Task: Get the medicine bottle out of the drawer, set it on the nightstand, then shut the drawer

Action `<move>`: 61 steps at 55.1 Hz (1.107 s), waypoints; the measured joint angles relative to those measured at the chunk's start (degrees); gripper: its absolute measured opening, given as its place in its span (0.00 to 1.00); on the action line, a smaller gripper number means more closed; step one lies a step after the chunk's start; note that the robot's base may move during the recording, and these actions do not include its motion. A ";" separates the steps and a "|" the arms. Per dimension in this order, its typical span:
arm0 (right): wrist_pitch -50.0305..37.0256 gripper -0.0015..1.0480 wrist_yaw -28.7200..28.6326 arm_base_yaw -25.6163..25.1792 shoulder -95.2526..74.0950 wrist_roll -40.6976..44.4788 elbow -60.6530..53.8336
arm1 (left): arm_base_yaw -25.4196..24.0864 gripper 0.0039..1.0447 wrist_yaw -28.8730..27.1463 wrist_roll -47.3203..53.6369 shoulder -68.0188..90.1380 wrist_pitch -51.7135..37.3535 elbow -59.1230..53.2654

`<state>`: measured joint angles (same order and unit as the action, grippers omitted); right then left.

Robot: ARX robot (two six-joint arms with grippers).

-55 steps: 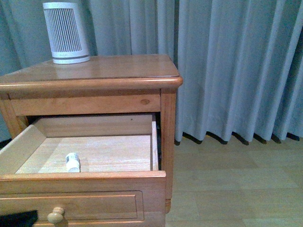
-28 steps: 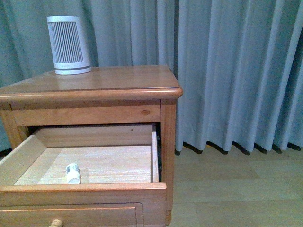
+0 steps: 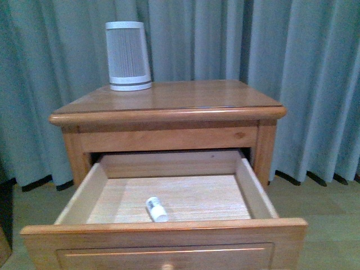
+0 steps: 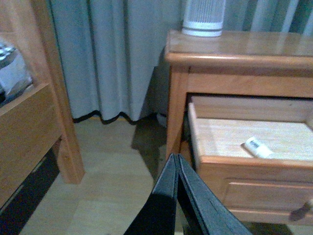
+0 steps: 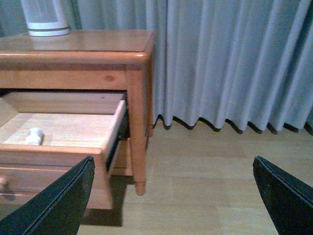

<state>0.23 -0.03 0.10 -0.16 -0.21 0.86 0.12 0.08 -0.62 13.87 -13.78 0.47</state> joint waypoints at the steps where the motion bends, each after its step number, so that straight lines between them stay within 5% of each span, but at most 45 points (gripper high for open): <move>1: -0.04 0.93 0.28 0.00 0.00 0.07 0.00 | 0.00 0.03 0.09 -0.02 -0.09 0.37 0.00; 25: 1.70 0.93 -1.36 -0.37 -1.03 -1.18 0.50 | 0.00 0.03 -0.13 0.04 -13.25 13.60 -0.02; 29: 11.26 0.93 -5.84 -0.98 -11.37 -10.21 6.99 | 0.00 0.03 -0.11 0.04 -13.46 13.60 -0.02; 36: 5.81 0.93 -5.99 1.79 -30.05 -16.39 19.04 | 0.00 0.03 -0.13 0.04 -13.51 13.70 -0.02; 45: -1.84 0.93 -5.16 6.78 -52.33 -14.58 37.81 | 0.00 0.03 -0.13 0.04 -13.51 13.70 -0.02; 61: -1.42 0.93 0.15 12.55 -91.27 -6.54 63.56 | 0.00 0.03 -0.13 0.04 -13.51 13.70 -0.02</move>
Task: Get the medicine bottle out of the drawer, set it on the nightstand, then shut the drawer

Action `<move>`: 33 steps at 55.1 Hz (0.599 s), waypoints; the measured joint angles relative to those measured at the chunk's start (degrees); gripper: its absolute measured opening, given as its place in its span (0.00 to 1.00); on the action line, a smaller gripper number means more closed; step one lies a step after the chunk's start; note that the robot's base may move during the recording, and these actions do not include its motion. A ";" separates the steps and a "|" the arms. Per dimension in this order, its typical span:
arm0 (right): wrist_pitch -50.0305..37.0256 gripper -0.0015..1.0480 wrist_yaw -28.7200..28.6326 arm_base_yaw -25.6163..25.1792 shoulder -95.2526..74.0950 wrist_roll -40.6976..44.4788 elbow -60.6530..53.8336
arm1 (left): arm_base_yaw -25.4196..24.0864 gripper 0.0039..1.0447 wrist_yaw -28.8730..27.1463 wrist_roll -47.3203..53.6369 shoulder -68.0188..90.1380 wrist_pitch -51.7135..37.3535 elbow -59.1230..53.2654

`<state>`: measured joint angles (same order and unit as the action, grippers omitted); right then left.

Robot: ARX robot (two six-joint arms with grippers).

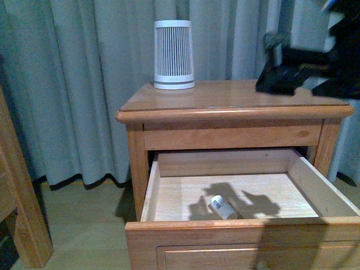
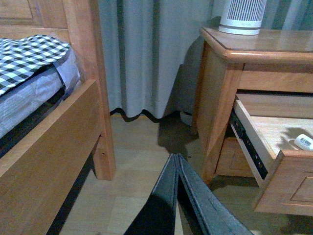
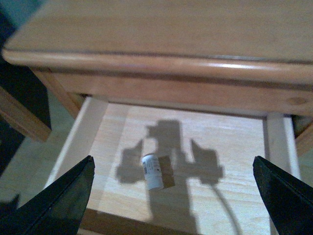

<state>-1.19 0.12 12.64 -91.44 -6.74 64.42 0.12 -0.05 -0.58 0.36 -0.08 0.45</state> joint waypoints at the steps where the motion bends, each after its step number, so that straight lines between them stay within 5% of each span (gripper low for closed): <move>1: 0.24 0.93 0.17 0.11 -0.98 0.00 0.55 | 0.00 0.03 0.00 0.00 0.00 0.00 0.00; 7: 1.40 0.93 1.18 1.81 -10.49 0.00 5.09 | 0.00 0.06 0.00 0.00 0.00 0.00 0.00; 33: 4.57 0.93 3.54 6.10 -35.36 1.90 23.91 | 0.00 0.81 0.00 0.00 0.00 0.00 0.00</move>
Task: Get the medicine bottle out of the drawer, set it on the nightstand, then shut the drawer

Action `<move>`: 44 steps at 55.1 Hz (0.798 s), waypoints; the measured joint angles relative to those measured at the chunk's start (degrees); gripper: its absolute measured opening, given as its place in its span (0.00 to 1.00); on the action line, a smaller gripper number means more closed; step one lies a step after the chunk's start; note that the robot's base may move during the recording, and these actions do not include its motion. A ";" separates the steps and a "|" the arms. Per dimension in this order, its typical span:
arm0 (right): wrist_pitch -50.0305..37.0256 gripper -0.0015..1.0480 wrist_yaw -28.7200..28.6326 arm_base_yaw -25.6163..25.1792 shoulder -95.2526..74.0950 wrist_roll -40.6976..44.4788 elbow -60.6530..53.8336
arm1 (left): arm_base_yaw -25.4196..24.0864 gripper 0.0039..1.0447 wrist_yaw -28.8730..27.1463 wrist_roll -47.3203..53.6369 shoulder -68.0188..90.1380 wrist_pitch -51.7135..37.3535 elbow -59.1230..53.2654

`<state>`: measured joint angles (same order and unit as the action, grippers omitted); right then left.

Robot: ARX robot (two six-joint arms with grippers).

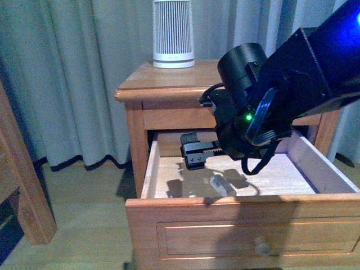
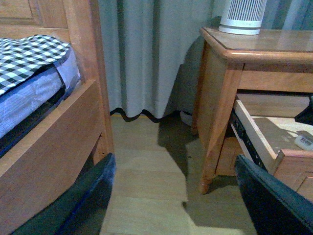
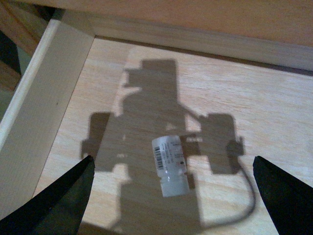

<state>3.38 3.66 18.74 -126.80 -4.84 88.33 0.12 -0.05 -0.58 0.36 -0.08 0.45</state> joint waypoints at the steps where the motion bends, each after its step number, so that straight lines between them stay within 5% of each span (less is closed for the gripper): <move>1: 0.26 0.93 0.02 0.04 -0.70 0.00 0.70 | 0.00 0.84 0.02 -0.02 0.00 0.00 0.00; 6: 1.25 0.93 0.02 0.13 -3.28 -0.04 3.32 | 0.00 0.96 0.00 0.04 0.00 0.00 0.00; 32: 2.95 0.93 -0.61 0.31 -8.74 -0.63 5.92 | 0.00 0.94 0.02 0.07 0.00 0.00 0.00; 44: 2.60 0.61 -2.29 -1.11 -8.66 -1.18 3.23 | 0.00 0.94 0.02 0.07 0.00 0.00 0.00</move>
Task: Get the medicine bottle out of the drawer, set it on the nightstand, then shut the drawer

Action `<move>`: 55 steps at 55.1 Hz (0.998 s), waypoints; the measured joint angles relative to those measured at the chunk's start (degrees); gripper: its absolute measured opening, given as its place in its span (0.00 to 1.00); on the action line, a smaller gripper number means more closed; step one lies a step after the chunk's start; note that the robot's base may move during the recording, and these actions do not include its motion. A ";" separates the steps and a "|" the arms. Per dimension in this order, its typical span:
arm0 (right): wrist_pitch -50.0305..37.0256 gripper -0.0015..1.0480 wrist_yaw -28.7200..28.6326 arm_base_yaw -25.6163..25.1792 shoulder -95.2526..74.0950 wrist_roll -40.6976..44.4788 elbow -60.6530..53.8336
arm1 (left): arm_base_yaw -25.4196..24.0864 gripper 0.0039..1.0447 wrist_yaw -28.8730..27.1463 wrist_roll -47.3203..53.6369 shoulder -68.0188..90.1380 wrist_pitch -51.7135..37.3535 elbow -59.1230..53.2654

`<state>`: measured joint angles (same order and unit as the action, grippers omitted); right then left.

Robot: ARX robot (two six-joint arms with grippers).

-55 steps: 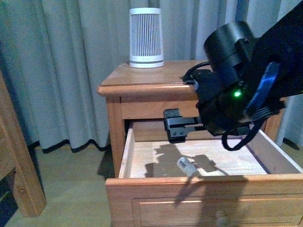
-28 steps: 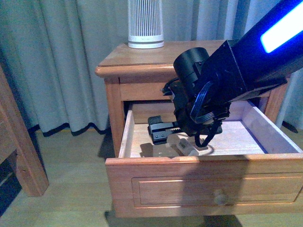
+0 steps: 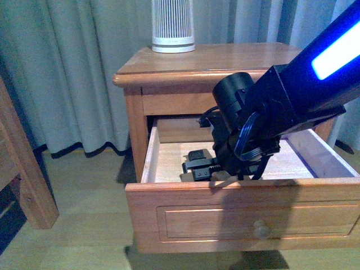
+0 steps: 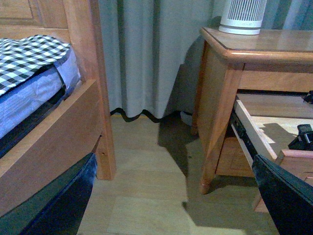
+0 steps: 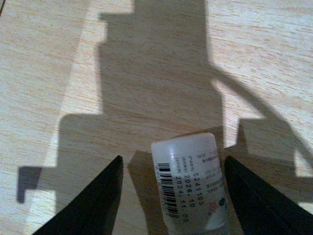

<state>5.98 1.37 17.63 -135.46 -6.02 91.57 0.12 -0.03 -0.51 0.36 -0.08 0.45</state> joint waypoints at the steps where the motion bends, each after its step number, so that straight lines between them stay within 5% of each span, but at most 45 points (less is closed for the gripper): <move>1: -0.04 0.60 -0.17 -0.07 0.09 0.00 -0.11 | 0.00 0.94 0.00 0.00 0.00 0.00 0.00; 14: -1.86 0.30 -0.98 -1.70 2.27 0.20 -3.43 | 0.00 0.94 0.00 0.00 0.00 0.00 0.00; 37: -1.31 0.29 -4.83 -0.15 19.78 3.06 -4.68 | 0.00 0.94 0.00 0.00 0.00 0.00 0.00; 55: 2.58 0.29 2.40 -3.63 14.43 8.26 20.61 | 0.00 0.94 0.00 0.00 0.00 0.00 0.00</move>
<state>8.56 3.77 14.00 -121.03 2.24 112.18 0.12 -0.03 -0.51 0.36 -0.08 0.45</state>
